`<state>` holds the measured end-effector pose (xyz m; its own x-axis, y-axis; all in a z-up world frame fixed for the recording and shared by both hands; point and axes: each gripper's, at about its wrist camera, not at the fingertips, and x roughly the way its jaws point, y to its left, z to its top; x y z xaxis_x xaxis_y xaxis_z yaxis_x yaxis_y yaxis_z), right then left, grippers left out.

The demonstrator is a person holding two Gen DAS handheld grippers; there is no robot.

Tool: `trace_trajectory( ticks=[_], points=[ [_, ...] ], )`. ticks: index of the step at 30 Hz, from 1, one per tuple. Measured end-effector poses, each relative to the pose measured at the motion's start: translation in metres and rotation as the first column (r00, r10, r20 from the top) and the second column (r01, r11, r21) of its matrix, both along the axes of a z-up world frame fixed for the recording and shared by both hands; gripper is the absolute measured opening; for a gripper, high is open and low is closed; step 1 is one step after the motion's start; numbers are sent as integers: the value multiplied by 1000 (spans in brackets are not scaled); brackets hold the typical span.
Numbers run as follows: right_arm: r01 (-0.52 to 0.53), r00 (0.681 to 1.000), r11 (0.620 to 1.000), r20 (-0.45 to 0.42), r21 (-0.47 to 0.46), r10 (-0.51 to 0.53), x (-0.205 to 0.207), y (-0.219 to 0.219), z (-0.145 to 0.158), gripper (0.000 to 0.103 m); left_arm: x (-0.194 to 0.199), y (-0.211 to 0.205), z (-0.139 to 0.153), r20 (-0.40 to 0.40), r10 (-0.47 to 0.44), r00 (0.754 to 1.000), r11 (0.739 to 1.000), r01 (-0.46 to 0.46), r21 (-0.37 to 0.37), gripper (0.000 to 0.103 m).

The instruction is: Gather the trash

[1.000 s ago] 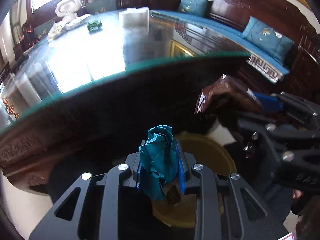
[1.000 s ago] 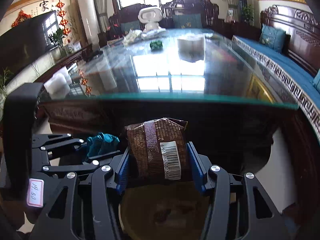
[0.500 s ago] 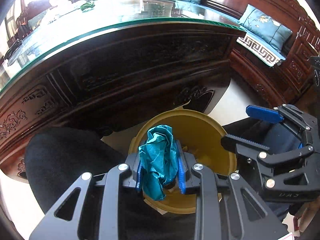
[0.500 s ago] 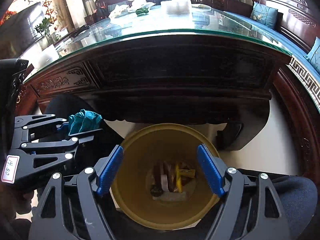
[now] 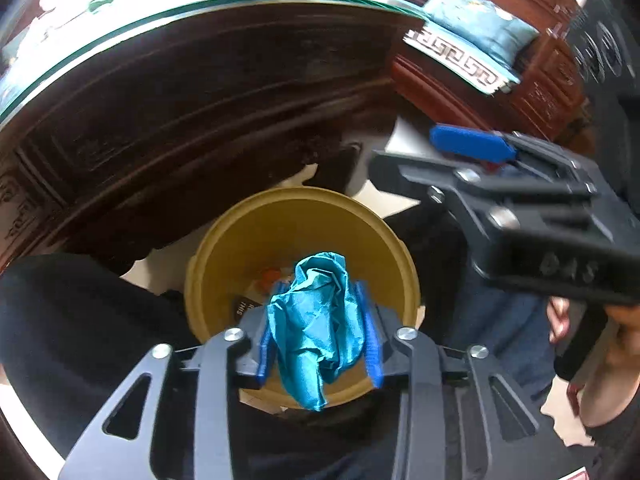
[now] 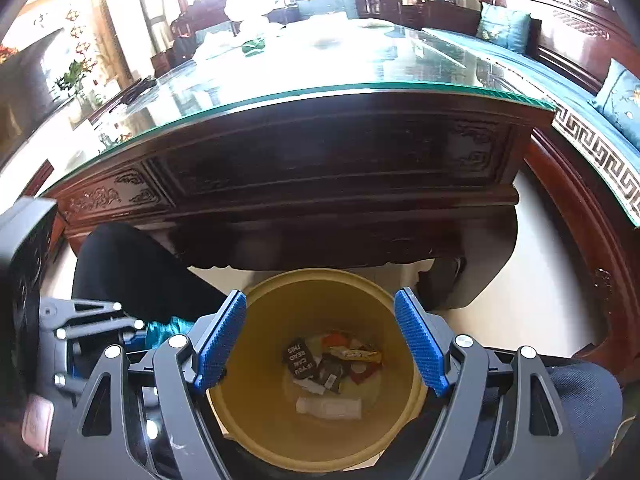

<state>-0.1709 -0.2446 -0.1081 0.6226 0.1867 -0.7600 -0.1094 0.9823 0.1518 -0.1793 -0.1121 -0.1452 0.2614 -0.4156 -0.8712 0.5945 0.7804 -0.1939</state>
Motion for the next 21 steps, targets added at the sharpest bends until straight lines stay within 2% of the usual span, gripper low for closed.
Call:
trace_trajectory(
  ticks=[4,11,17,21],
  points=[
    [4,1000,1000,-4,6,-4,1,-4,-3,74,-8,-10,-4,-9,-52,999,998,52,17,42],
    [19,1000,1000,-1,11,-19,2,-13,-2,74,-13,-12,-4,-14,-65,998,998,66,22,44],
    [-9,1000,1000,29,24,9,6,-5,10,74,2,-5,15,61,16,998,1000,-18,25,44],
    [-30,997,999,74,18,28,16,5,30,76,20,9,38,151,115,982,992,-121,28,44]
  ],
)
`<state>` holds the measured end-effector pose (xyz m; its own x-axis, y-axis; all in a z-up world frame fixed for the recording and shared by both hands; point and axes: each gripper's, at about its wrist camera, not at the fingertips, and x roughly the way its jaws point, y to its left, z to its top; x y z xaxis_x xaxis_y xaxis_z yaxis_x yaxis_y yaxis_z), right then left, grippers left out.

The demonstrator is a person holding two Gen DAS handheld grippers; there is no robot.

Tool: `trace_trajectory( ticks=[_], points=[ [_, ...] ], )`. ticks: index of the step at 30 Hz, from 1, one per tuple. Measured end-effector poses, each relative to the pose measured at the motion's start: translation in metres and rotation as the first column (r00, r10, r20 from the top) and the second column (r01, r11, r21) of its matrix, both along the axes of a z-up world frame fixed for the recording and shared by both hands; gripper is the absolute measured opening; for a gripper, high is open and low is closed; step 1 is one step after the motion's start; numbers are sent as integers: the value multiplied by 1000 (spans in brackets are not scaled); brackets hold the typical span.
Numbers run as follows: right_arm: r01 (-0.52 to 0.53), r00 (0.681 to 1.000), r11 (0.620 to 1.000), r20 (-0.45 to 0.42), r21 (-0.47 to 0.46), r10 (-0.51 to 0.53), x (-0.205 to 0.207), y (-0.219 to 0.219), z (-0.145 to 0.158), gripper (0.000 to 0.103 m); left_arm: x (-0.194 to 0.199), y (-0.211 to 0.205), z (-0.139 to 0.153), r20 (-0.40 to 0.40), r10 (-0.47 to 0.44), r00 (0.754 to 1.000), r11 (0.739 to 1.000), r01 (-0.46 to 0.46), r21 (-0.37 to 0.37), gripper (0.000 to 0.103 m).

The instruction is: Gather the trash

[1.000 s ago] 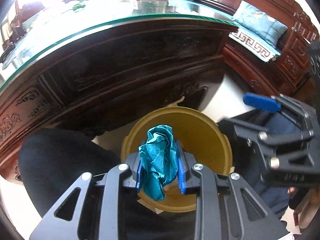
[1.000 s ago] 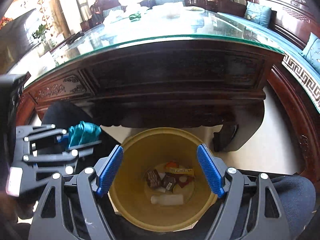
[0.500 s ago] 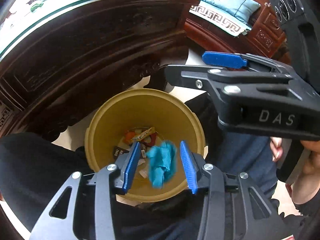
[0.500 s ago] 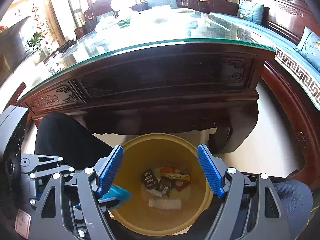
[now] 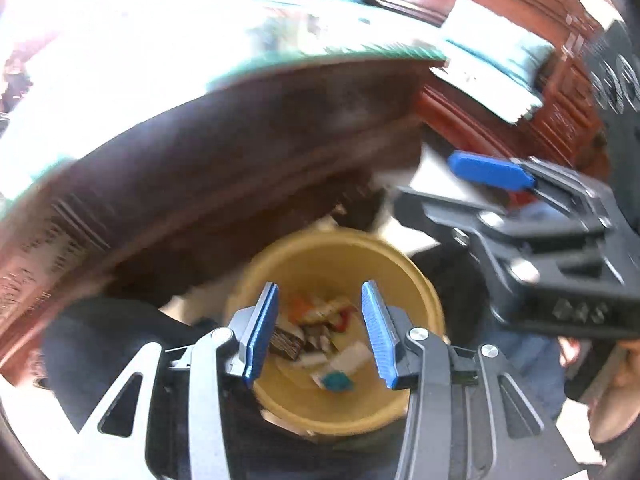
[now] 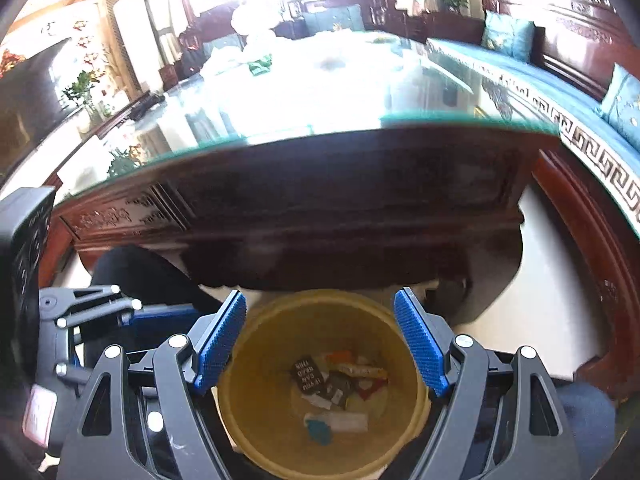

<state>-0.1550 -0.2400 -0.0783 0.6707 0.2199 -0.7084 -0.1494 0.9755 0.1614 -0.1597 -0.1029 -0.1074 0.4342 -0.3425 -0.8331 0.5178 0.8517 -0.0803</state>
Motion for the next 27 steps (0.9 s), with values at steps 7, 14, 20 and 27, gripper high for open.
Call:
trace_trajectory(
  ticks=[7,14,20,27],
  points=[
    [-6,991,1000,135,16,3,29,15,50,84,37,26,51,176,160,971,987,-162,-7,57],
    [-35,969,999,244,-9,36,81,40,92,95,86,46,92,276,273,921,962,-268,-58,74],
    [-24,965,1000,261,-1,23,140,48,108,95,136,60,111,298,347,889,938,-332,-102,81],
    [-45,973,998,227,40,35,205,51,103,95,207,74,99,248,390,887,921,-376,-104,81]
  ],
)
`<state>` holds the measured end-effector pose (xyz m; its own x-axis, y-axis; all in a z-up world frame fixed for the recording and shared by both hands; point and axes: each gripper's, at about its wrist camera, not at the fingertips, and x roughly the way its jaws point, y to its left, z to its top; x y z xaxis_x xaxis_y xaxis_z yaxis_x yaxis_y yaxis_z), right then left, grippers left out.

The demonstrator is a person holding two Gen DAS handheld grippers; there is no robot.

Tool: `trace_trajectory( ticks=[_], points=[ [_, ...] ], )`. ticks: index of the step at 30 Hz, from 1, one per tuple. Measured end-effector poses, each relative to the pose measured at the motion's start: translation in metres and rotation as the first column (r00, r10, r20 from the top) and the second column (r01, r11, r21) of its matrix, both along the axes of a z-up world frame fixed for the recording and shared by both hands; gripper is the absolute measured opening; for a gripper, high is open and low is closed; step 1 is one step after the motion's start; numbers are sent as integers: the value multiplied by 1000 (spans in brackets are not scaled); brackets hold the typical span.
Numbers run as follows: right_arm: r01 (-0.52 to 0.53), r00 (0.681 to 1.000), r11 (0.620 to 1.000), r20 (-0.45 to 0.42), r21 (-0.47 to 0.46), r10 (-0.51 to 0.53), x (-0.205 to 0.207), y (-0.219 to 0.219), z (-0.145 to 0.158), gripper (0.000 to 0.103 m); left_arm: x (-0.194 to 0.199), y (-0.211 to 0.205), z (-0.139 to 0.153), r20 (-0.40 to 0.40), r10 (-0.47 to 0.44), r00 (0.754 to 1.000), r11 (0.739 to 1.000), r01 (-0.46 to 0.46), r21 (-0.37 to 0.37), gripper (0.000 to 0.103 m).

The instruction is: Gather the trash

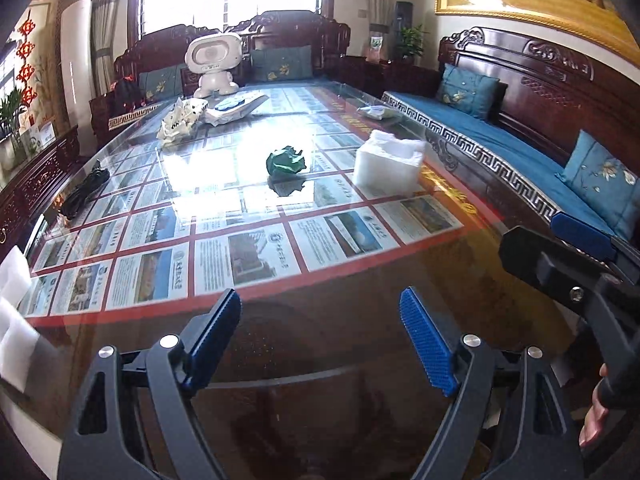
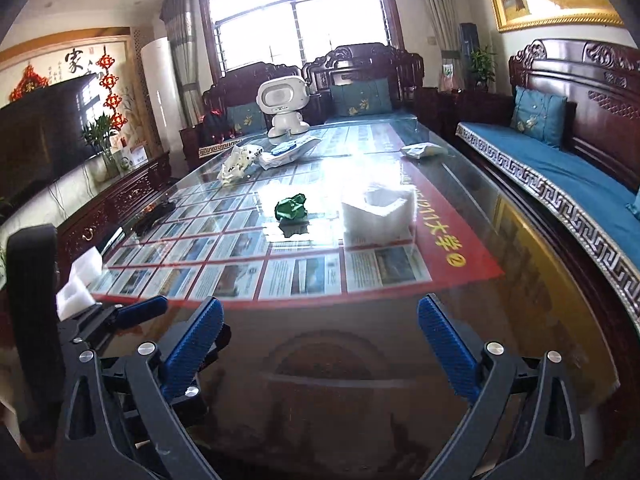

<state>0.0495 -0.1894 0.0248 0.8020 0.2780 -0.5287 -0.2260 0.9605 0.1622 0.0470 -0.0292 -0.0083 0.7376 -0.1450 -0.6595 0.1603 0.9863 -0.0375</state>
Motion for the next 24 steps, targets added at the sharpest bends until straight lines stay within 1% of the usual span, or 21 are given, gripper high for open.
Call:
trace_trajectory(
  ticks=[1,5,8,10,13,15,18,20,22,24],
  points=[
    [-6,1000,1000,-4,-1,6,8,0,-1,94,12,0,-2,-11,1,1000,1000,-1,-4,81],
    [-42,999,999,-26,-16,41,49,6,-6,86,51,1,-7,-39,18,999,1000,-18,1,81],
    [-48,998,998,-28,-29,47,74,8,-7,84,80,4,-8,-44,40,998,999,-40,2,81],
    [-53,998,998,-35,-25,52,95,9,-7,81,97,3,-10,-56,40,998,999,-40,6,81],
    [-65,997,998,-44,-18,65,119,10,-7,80,124,2,-13,-64,49,997,999,-48,20,81],
    [-71,996,997,-47,-30,70,137,11,-9,79,140,2,-15,-74,50,996,999,-49,22,81],
    [-73,995,996,-68,-48,70,160,12,-14,76,159,5,-18,-90,64,994,998,-65,0,81],
    [-70,994,996,-84,-50,66,172,11,-19,73,172,7,-20,-99,70,993,998,-70,3,81],
    [-66,993,996,-103,-64,59,184,11,-24,73,180,9,-22,-107,85,991,996,-85,0,81],
    [-81,991,993,-118,-85,70,192,14,-28,73,186,13,-24,-121,87,989,996,-90,-24,81]
  ],
)
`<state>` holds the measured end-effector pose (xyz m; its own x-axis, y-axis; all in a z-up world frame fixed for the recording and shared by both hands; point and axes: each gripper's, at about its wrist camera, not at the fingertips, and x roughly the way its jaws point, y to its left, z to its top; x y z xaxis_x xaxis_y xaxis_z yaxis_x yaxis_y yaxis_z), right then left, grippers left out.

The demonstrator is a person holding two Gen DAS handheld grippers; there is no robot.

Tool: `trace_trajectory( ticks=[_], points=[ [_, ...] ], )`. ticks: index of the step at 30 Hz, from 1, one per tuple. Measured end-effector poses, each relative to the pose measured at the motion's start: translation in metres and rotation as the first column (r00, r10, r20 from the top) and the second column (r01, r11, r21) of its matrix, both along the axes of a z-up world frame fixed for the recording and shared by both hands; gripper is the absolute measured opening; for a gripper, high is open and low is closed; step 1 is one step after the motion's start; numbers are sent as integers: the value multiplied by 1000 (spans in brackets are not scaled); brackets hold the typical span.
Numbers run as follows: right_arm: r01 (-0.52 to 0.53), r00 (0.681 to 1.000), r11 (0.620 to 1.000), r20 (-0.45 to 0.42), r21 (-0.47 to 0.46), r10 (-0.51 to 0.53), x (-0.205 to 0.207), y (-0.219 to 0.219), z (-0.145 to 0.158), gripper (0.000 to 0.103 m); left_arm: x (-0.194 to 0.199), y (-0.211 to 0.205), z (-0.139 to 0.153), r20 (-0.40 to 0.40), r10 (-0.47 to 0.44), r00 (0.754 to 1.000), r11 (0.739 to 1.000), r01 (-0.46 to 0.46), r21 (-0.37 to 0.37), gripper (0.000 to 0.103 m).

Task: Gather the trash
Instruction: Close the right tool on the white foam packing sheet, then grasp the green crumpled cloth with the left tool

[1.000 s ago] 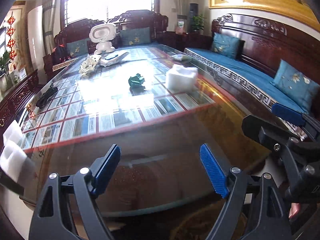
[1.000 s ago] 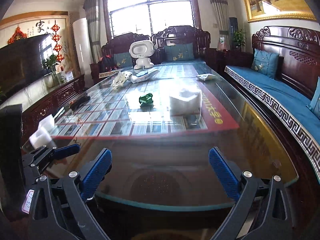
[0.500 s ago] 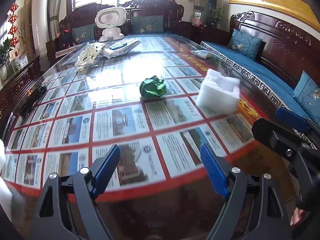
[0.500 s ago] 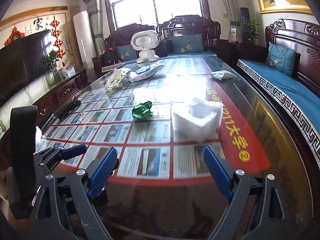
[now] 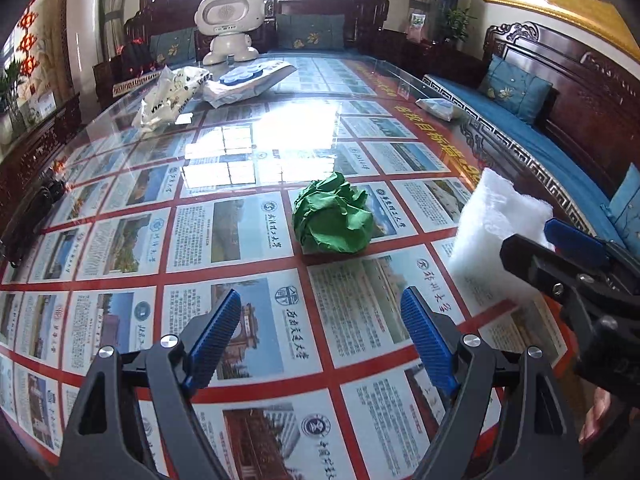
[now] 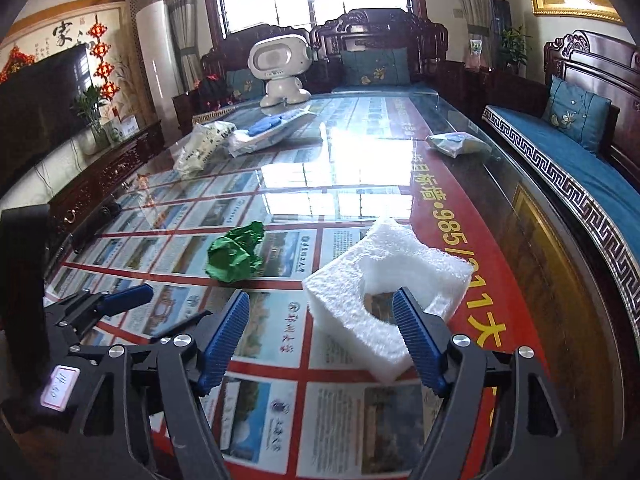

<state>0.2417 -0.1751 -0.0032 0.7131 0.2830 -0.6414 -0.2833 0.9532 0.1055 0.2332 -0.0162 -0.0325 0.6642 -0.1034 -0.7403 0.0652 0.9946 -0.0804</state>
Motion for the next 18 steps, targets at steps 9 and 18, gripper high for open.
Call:
trace_trajectory(
  ticks=[9,18],
  points=[
    [4,996,998,-84,-60,-9,32,7,-21,73,15,-1,-7,-28,-1,1000,1000,2,25,81],
    [-12,995,999,-104,-48,7,31,5,-19,38,19,0,-4,-21,12,1000,1000,-11,20,81]
  ],
)
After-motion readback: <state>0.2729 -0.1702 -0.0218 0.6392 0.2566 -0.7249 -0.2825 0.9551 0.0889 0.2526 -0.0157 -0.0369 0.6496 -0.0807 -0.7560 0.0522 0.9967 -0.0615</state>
